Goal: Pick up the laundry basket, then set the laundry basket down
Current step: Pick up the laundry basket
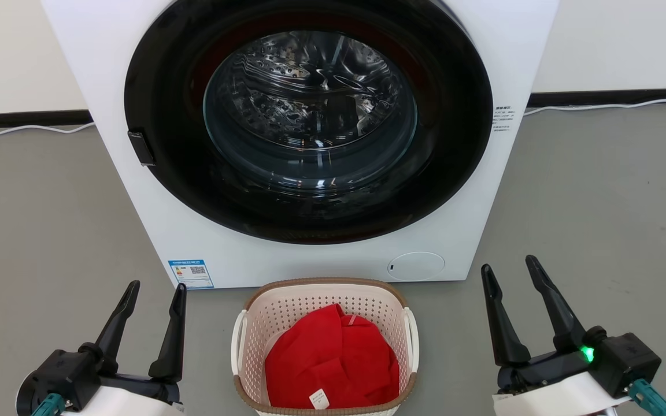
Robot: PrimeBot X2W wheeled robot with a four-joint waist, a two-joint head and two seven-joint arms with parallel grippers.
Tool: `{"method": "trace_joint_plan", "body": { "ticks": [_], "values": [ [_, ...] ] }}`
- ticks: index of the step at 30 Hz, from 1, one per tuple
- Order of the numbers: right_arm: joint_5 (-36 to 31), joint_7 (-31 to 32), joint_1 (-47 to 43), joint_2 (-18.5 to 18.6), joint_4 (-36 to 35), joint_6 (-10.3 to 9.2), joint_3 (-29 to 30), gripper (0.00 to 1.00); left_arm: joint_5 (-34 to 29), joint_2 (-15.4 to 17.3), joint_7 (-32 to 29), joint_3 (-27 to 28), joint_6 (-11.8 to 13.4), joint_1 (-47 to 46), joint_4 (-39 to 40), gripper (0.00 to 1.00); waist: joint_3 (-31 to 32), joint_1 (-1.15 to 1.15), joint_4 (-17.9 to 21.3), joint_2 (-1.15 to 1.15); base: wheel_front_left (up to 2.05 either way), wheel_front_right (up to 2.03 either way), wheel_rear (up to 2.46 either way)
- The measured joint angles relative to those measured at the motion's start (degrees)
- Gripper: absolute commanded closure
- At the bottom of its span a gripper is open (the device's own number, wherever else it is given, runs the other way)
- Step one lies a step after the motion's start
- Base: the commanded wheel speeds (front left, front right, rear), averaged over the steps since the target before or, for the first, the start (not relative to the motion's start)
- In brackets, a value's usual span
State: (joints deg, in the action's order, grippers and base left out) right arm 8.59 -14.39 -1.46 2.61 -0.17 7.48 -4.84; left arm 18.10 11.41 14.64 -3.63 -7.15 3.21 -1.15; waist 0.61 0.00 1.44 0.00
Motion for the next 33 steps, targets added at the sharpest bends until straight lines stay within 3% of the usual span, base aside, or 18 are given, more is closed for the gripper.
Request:
{"method": "trace_joint_plan", "body": {
  "ticks": [16, 33],
  "values": [
    [-0.1, 0.0, -1.0, 0.0, -0.6, 0.0, 1.1, 0.0, 0.8, 0.7, 0.0, 0.1, 0.0, 0.9, 0.4, 0.0, -1.6, 0.0, 0.4, 0.0, 0.0, 0.0, 0.0],
    [-0.4, 0.0, 0.6, 0.0, -2.9, 0.0, 2.7, 0.0, 11.6, 8.4, 0.0, -1.6, 0.0, -2.0, 2.6, 0.0, -12.4, 0.0, 0.0, 0.0, 0.0, 0.0, 0.0]
  ]
}}
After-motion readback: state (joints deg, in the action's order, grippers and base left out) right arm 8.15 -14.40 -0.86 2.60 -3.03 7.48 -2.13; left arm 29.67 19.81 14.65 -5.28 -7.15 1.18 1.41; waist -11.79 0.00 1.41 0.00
